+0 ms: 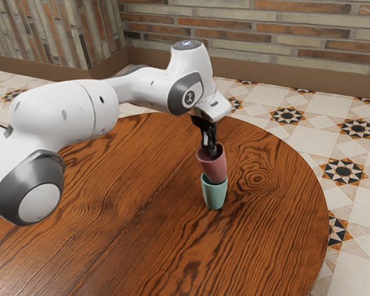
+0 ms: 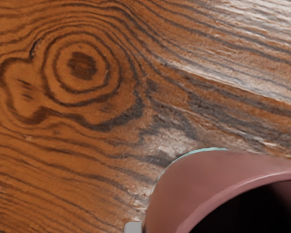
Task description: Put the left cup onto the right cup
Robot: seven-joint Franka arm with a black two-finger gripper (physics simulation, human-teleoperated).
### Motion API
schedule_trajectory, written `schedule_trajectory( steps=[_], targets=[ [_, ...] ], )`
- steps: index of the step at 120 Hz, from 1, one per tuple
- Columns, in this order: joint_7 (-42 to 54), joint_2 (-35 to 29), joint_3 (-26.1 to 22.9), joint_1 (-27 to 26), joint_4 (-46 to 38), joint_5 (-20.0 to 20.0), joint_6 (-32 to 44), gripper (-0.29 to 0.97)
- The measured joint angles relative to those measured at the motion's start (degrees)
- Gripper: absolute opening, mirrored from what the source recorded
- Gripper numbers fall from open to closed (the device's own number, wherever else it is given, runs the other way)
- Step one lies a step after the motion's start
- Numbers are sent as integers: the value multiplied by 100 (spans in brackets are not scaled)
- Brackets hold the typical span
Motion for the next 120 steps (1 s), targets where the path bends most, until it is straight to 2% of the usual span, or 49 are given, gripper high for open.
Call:
schedule_trajectory(
  steps=[113, 120],
  targets=[
    [-46, 119, 5, 59, -242, -68, -101, -11],
    [-40, 130, 5, 61, -239, -58, -111, 2]
  ],
)
